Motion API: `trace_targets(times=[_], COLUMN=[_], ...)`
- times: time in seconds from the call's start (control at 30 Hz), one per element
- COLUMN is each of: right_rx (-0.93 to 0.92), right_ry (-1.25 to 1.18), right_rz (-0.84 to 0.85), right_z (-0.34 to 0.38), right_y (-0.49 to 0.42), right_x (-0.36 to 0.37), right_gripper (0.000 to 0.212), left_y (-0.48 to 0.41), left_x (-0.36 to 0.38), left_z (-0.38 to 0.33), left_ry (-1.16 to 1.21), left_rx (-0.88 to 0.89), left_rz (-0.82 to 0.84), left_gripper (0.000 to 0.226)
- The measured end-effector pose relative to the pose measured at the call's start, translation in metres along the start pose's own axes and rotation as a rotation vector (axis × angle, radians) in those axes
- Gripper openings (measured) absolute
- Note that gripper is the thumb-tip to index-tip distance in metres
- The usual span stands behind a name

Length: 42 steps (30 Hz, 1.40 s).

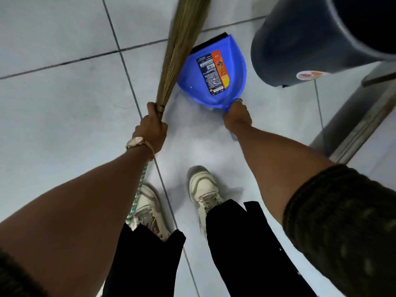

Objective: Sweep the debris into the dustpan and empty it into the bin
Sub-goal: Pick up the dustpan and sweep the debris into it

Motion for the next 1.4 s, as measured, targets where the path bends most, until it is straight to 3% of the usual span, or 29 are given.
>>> trace_targets(times=[0.13, 0.37, 0.5, 0.6, 0.7, 0.9, 1.13, 1.27, 1.4], right_rx=[-0.019, -0.319, -0.541, -0.673, -0.795, -0.98, -1.006, -1.009, -1.001], right_ry=[-0.033, 0.588, 0.795, 0.891, 0.981, 1.12, 1.11, 1.133, 1.178], right_rz=[-0.035, -0.032, -0.049, -0.051, -0.045, -0.028, 0.093, 0.126, 0.132], right_z=[0.011, 0.089, 0.173, 0.243, 0.306, 0.433, 0.577, 0.619, 0.627], right_y=[0.035, 0.16, 0.24, 0.294, 0.349, 0.442, 0.516, 0.525, 0.51], right_x=[-0.021, -0.08, -0.099, -0.091, -0.053, 0.077, 0.233, 0.312, 0.375], right_gripper=[0.037, 0.047, 0.047, 0.045, 0.042, 0.033, 0.052, 0.052, 0.038], left_y=[0.032, 0.132, 0.186, 0.218, 0.247, 0.307, 0.368, 0.386, 0.39], left_x=[-0.019, -0.148, -0.24, -0.294, -0.331, -0.366, -0.378, -0.352, -0.315], left_z=[0.019, 0.016, 0.042, 0.085, 0.149, 0.359, 0.584, 0.66, 0.707], left_ry=[0.073, 0.292, 0.386, 0.327, 0.286, 0.406, 0.421, 0.502, 0.533], left_rx=[-0.124, -0.276, -0.385, -0.433, -0.44, -0.768, -1.068, -1.173, -1.284], left_rz=[0.01, -0.128, -0.249, -0.288, -0.311, -0.369, -0.432, -0.396, -0.354], left_gripper=[0.038, 0.032, 0.055, 0.069, 0.063, 0.053, 0.043, 0.036, 0.048])
Point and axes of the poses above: each hand's wrist, its own y-axis away from the middle knuckle, its own x-axis out of the palm, z = x × y, the point moved 8 cm from there along -y, towards the middle knuckle, and after that the axes turned 1 degree about z, right-handed, at the moved point
